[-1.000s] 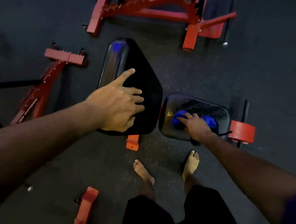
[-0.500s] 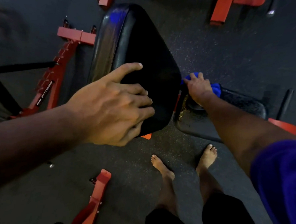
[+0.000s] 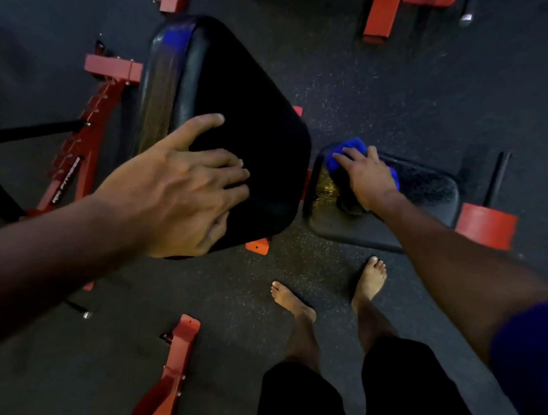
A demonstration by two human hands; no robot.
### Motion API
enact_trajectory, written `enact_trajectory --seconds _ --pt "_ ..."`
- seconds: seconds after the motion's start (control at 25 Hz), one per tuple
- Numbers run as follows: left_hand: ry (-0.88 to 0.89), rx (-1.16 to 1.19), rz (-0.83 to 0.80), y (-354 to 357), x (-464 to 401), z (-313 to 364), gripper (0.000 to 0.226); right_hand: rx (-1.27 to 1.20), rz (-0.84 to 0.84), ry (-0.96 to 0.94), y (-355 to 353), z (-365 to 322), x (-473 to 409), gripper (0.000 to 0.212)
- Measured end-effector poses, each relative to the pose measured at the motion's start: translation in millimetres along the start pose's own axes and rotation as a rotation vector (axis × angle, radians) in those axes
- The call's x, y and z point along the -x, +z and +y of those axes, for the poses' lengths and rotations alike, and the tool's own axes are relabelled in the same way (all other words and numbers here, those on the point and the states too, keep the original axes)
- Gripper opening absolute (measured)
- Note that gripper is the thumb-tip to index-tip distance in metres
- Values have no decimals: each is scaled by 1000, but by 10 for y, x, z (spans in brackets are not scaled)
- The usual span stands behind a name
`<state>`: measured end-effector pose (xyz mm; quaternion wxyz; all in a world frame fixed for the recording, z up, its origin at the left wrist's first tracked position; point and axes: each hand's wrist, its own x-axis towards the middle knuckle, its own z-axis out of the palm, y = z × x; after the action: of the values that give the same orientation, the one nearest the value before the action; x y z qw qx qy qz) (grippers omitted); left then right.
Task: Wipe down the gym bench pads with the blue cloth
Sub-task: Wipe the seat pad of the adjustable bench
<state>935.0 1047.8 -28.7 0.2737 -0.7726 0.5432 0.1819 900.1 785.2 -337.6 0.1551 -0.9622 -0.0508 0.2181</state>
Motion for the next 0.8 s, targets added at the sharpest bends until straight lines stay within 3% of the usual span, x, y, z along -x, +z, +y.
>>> enact_trajectory --seconds 0.12,0.24,0.32,0.44,0.64,0.8 --pt "-35 -39 32 110 -26 14 59 -97 114 116 15 326 614 61" --pt "-180 -14 35 300 -203 190 67 -259 218 279 207 761 1178 63" --pt "-220 68 96 499 -654 584 74 -410 342 457 369 1097 1561 67" --pt "-123 330 125 1023 -1747 1238 80 -541 502 648 676 1456 1966 61" --pt "-73 386 88 2117 -3432 1595 84 -616 547 658 1350 1574 1752 60" --pt "-99 316 380 2652 -3704 1747 83 -545 587 633 1683 1587 1227 63"
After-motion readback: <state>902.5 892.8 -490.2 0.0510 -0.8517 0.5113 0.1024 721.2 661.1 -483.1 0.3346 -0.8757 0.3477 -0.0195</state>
